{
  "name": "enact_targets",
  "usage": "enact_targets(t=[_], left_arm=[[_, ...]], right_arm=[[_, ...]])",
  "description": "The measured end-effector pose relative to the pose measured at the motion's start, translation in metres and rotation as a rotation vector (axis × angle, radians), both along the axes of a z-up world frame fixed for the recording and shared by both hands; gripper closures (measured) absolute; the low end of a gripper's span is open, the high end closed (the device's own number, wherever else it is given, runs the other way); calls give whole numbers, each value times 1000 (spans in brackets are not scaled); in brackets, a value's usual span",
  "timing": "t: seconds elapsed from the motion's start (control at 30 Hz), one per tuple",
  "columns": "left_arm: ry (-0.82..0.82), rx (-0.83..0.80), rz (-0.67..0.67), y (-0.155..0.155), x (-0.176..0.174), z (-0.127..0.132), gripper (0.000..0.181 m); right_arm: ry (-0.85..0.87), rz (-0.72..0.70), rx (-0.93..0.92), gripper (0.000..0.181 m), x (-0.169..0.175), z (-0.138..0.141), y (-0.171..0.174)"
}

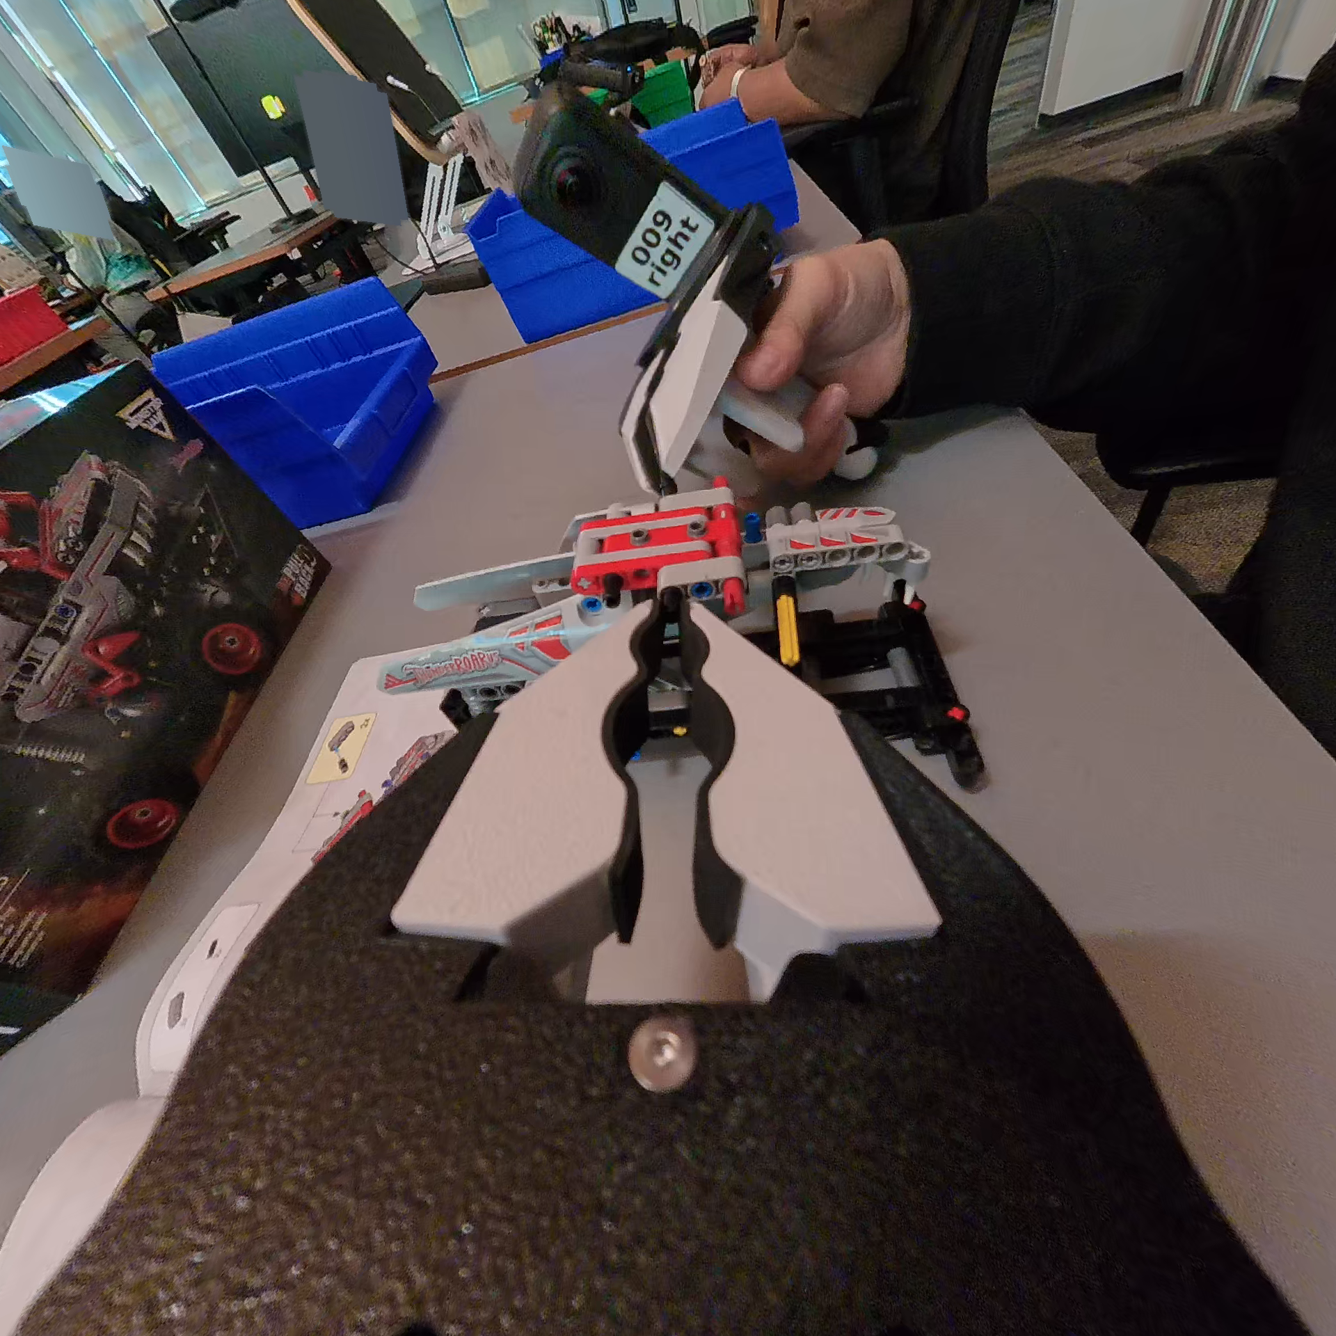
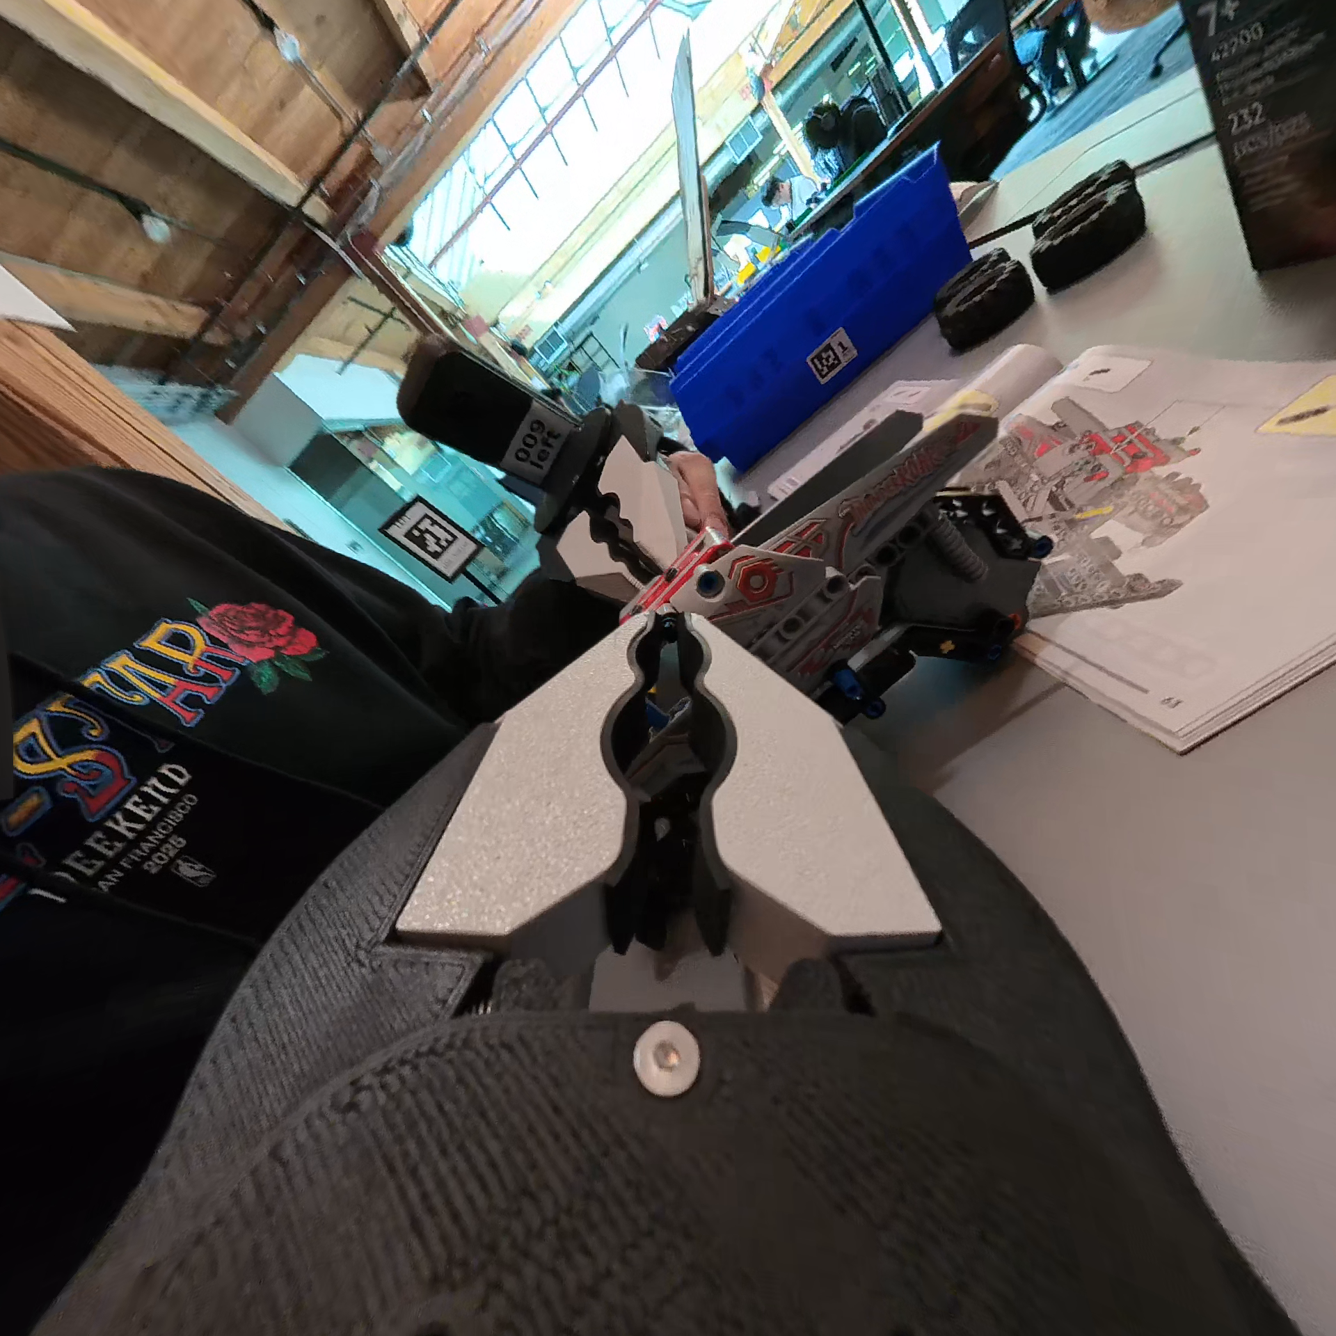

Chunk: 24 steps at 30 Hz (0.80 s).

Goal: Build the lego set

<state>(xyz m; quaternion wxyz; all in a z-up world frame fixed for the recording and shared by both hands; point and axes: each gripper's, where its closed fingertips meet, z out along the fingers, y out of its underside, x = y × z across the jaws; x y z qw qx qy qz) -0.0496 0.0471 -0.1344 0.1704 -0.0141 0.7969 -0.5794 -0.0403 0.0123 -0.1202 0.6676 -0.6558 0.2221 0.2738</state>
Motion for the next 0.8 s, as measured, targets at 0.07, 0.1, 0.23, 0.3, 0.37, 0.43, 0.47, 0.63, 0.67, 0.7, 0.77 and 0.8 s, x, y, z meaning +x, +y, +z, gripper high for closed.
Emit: enact_targets(t=[0.07,0.1,0.23,0.3,0.37,0.43,0.47,0.63,0.67,0.7,0.77,0.8], left_arm=[[7,-4,0,-1,0,0,180],[15,-4,0,-1,0,0,180],[28,-25,-6,-6,-1,0,180],[20,-27,-5,-5,0,0,180],[12,-32,3,-5,0,0,180],[25,-52,2,-6,-1,0,180],[25,-56,3,-5,-1,0,180],[21,-63,7,-5,-1,0,180],[20,-64,7,-5,-1,0,180],[20,-64,6,-5,-1,0,180],[17,-62,5,-5,-1,0,180],[15,-60,5,-5,-1,0,180]], right_arm=[[-53,3,-24,178,1,1,0],[-56,9,-25,178,2,2,1],[132,72,91,178,-2,8,7],[136,76,81,179,-7,8,7],[71,33,54,179,-5,6,4],[100,12,65,179,-2,4,1],[119,-1,63,179,0,2,-2],[98,-158,-126,179,18,-23,-30],[65,-194,-219,178,22,-35,-38],[39,-221,-302,178,24,-45,-46],[7,-214,-364,176,23,-51,-55],[-10,-205,-388,171,21,-53,-58]])
